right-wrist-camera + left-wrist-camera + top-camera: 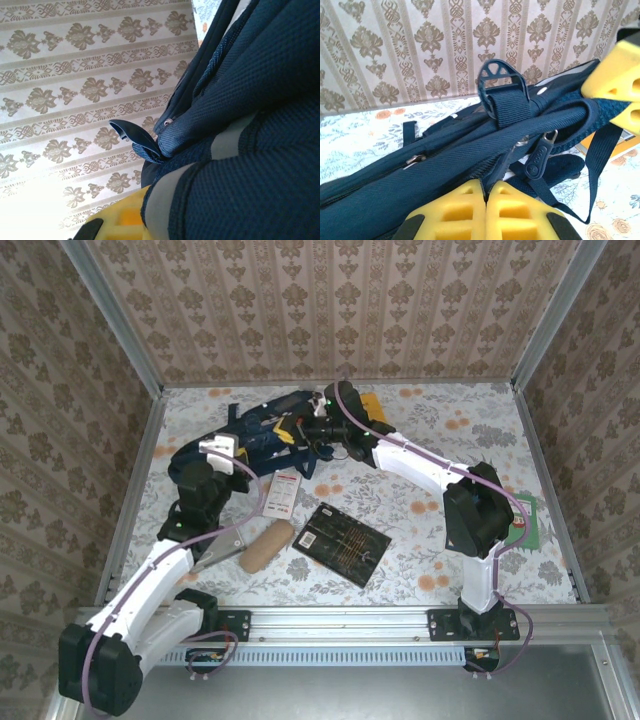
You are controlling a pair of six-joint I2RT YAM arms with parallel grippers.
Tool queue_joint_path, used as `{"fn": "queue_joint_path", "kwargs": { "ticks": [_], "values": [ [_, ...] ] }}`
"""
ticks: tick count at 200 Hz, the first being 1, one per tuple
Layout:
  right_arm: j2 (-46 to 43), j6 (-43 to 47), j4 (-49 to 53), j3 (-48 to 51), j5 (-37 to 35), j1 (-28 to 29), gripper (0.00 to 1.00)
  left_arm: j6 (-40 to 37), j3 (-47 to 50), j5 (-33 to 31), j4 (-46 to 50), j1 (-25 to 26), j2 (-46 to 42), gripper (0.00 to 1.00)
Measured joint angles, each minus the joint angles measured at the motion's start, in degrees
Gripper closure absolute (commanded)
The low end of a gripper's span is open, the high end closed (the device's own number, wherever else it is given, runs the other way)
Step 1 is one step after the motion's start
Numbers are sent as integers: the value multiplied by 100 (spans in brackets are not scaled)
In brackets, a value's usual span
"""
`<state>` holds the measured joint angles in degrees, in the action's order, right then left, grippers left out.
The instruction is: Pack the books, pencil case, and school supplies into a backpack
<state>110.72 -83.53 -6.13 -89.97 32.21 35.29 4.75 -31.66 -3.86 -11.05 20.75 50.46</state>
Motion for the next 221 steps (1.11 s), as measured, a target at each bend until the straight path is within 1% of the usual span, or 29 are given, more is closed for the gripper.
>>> {"fn": "queue_joint_path", "kwargs": {
  "ticks": [30, 54, 78, 109, 118, 133, 140, 148, 166, 190, 221],
  "values": [
    [-20, 20, 13, 162, 2, -96, 100, 446, 133, -52, 245, -116, -227, 100],
    [-79, 83, 118, 271, -7, -317, 100, 765, 221, -417, 483, -321, -433, 100],
    [-116, 107, 155, 326, -42, -531, 100, 999, 280, -608, 804, -407, -601, 100],
    [-140, 114, 166, 358, -57, -632, 100, 1191, 437, -501, 968, -503, -831, 100],
    [-142, 125, 166, 358, -57, -625, 100, 1248, 503, -376, 957, -509, -885, 88],
    [-142, 127, 164, 358, -68, -614, 100, 1410, 560, -146, 898, -509, -881, 74],
    [-142, 127, 166, 358, -70, -603, 100, 1506, 568, 9, 859, -509, -848, 69],
    [-142, 127, 166, 358, -72, -595, 100, 1593, 568, 151, 782, -503, -791, 67],
    [-142, 127, 166, 358, -74, -568, 100, 1825, 568, 356, 610, -380, -632, 65],
    [-142, 127, 166, 356, -96, -540, 100, 1987, 564, 452, 337, 61, -323, 65],
    [-142, 127, 166, 354, -146, -487, 100, 2033, 529, 450, -15, 643, 221, 67]
  ]
}}
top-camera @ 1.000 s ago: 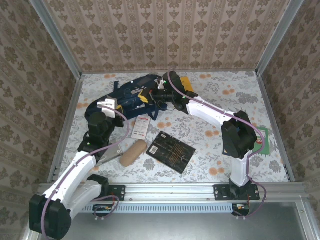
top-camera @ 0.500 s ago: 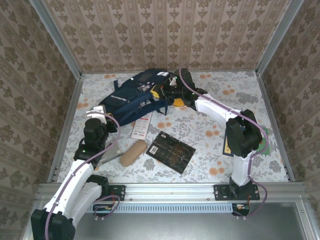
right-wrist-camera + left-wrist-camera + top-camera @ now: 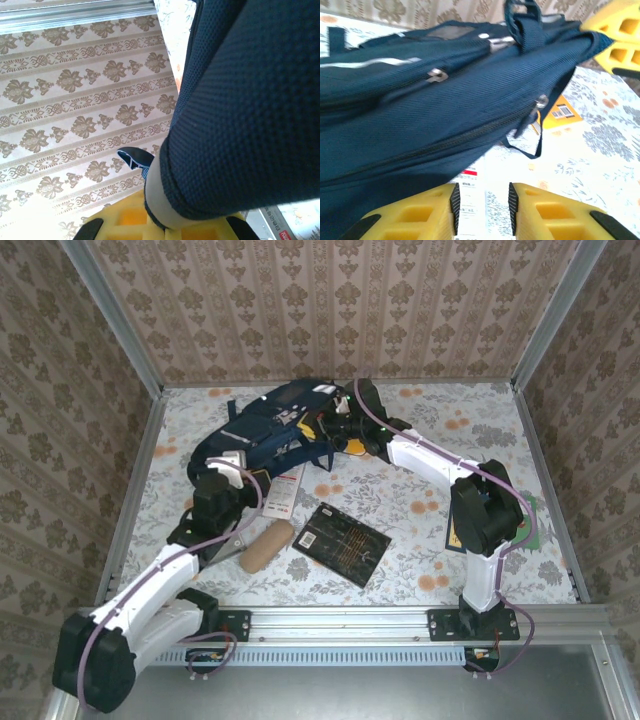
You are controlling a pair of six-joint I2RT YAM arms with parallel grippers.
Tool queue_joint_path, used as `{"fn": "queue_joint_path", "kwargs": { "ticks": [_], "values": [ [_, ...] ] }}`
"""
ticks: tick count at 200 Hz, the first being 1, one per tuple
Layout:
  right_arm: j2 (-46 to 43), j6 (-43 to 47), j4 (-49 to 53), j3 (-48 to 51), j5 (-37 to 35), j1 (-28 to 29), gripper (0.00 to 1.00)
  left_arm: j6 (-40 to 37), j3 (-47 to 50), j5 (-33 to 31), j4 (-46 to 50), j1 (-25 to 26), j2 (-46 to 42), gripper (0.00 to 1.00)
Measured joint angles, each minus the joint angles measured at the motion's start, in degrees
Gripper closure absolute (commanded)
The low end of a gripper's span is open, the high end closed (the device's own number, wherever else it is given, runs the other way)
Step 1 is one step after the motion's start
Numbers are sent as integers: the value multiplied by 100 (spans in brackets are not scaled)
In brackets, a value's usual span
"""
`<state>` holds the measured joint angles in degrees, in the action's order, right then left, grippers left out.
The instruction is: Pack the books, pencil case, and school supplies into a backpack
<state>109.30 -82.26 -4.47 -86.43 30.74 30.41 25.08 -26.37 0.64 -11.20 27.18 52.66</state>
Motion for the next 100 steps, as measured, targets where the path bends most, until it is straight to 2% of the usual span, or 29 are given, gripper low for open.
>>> {"fn": "queue_joint_path", "kwargs": {
  "ticks": [39, 100],
  "values": [
    [0, 0, 0, -9, -33, 42, 100, 0, -120, -24, -514, 396, 616, 66],
    [0, 0, 2, -11, -55, 94, 100, -131, -227, -472, -1071, 404, 1224, 59]
  ]
}}
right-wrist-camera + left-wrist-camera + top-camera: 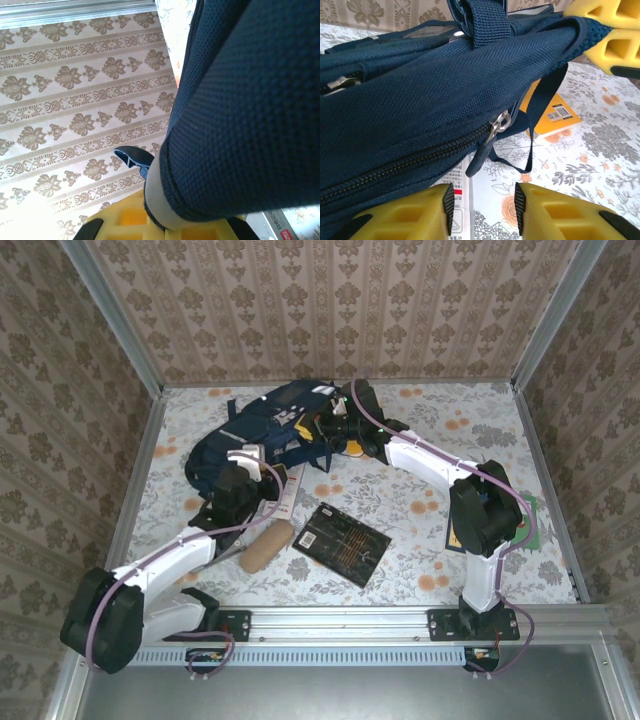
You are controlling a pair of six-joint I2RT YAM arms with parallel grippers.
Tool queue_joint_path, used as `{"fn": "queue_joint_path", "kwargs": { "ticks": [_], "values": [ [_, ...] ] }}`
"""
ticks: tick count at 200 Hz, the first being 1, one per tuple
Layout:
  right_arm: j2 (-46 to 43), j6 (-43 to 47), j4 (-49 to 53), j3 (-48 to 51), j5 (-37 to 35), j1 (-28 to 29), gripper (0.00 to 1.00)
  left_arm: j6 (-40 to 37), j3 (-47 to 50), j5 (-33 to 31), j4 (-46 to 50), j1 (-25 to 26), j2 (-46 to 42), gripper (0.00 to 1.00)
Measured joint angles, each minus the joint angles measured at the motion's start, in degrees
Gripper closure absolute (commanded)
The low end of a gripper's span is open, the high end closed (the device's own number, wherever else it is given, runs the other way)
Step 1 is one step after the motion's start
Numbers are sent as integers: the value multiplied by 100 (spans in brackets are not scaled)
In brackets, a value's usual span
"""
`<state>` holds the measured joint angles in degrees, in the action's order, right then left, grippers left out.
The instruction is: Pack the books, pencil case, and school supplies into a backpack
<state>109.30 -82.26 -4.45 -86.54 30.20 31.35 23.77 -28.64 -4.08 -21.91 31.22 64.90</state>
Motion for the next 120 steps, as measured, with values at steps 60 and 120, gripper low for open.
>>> {"fn": "queue_joint_path", "kwargs": {
  "ticks": [60, 120],
  "values": [
    [0, 0, 0, -31, -22, 33, 100, -109, -188, -433, -479, -24, 614, 56],
    [0, 0, 0, -50, -39, 63, 100, -236, -398, -774, -944, -61, 1038, 100]
  ]
}}
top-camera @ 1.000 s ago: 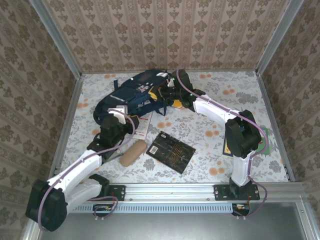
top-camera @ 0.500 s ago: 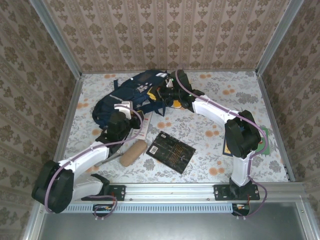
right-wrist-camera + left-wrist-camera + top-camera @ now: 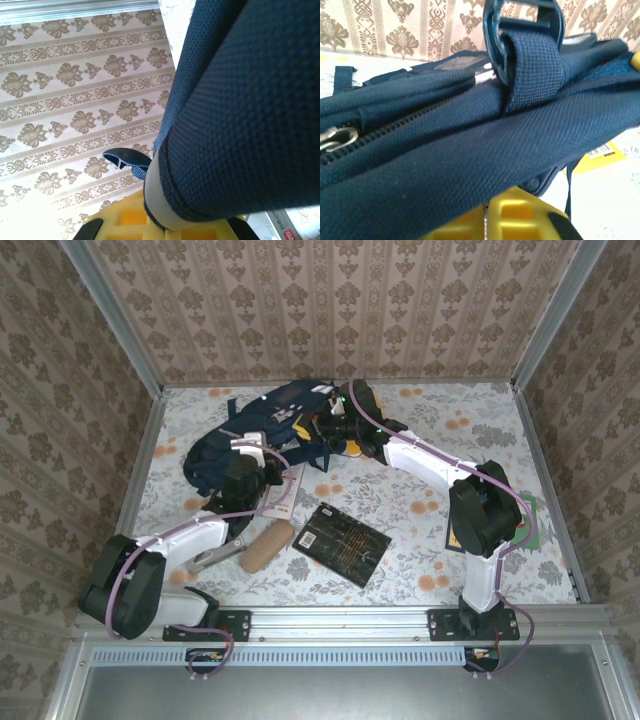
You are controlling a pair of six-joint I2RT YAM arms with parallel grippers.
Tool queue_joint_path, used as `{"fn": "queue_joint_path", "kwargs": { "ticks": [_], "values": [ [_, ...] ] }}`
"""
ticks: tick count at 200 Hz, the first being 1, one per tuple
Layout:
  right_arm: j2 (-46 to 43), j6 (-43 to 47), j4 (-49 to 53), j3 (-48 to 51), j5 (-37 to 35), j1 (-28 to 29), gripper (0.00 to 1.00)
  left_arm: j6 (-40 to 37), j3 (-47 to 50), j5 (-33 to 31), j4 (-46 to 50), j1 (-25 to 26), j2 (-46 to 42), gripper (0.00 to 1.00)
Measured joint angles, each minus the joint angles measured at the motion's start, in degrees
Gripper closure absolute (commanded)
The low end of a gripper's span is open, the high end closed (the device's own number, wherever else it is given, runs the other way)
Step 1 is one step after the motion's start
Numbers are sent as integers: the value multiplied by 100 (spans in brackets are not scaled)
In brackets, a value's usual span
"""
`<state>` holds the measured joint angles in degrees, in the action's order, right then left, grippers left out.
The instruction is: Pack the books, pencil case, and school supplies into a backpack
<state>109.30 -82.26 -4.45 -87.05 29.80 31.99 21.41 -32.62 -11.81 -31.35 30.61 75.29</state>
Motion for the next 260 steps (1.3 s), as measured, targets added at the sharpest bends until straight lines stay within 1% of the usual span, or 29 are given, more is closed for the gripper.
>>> {"fn": "queue_joint_path", "kwargs": {
  "ticks": [37, 59, 79, 111, 149, 177, 205, 260],
  "values": [
    [-11, 0, 0, 0, -7, 2, 100, -17, -28, -118, 116, -7, -155, 100],
    [-26, 0, -2, 0, -2, -9, 100, 28, -2, -208, 396, -39, -518, 100],
    [-50, 0, -2, 4, 9, -9, 100, 153, 157, -264, 660, -173, -955, 100],
    [-57, 2, -2, 15, 63, -17, 100, 267, 367, -210, 1139, -522, -1517, 100],
    [-57, 7, -2, 28, 94, -26, 100, 304, 444, -55, 1672, -970, -1908, 100],
    [-59, 52, 0, 98, 173, -26, 100, 313, 444, 170, 2011, -1381, -2046, 100],
    [-109, 111, 46, 256, 197, -151, 100, 343, 442, 166, 2468, -1864, -2072, 100],
    [-367, 302, 168, 579, 308, -302, 100, 343, 442, 575, 2931, -2277, -2223, 100]
  ]
}}
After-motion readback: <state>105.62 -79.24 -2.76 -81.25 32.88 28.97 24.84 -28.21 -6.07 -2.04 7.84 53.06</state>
